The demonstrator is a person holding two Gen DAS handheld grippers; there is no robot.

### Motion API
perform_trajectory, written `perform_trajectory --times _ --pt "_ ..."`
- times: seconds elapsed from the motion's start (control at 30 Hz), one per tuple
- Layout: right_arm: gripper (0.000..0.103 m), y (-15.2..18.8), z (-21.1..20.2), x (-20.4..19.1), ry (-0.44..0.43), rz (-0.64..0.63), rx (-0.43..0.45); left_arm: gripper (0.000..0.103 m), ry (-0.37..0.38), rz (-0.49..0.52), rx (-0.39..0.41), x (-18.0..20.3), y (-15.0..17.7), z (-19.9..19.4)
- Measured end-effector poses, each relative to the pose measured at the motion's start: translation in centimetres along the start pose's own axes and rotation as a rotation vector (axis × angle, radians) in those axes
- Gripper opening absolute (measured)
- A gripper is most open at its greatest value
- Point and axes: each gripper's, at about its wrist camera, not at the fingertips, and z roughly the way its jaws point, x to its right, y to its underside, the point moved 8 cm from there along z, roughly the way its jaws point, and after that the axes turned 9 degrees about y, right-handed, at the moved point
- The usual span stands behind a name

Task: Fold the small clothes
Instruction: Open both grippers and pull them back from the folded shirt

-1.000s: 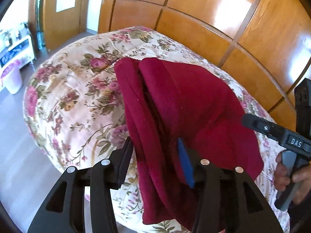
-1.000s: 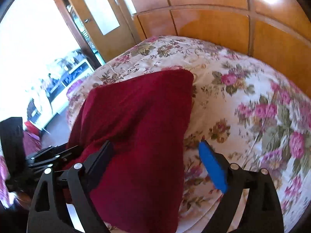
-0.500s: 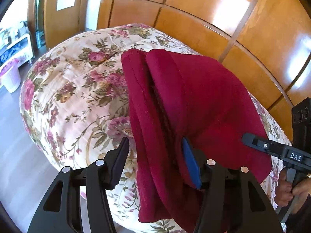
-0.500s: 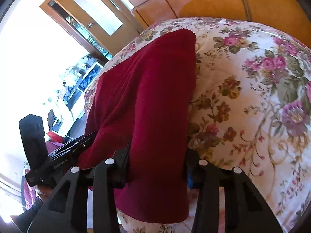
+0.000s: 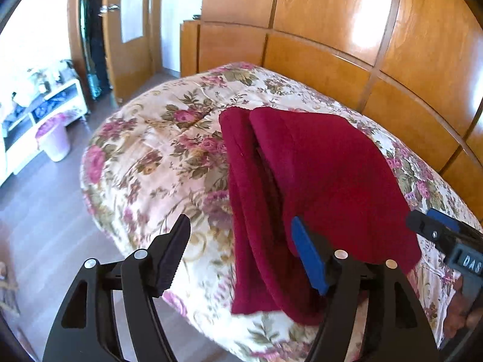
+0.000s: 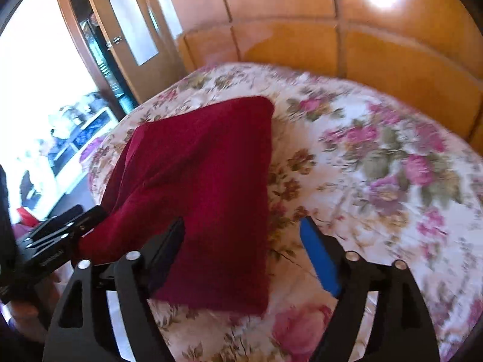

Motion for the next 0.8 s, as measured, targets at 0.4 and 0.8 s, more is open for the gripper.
perform_trajectory --times 0.4,0.8 --pt "0.095 8.0 -2.2 4.0 0.174 0.034 -0.039 0.073 -0.122 0.037 0.086 4.5 4.5 -4.7" --pt "0.1 13.1 -7.0 9.0 0.299 0.171 0.0 0.079 0.036 0.276 0.015 13.2 10.9 -5.7"
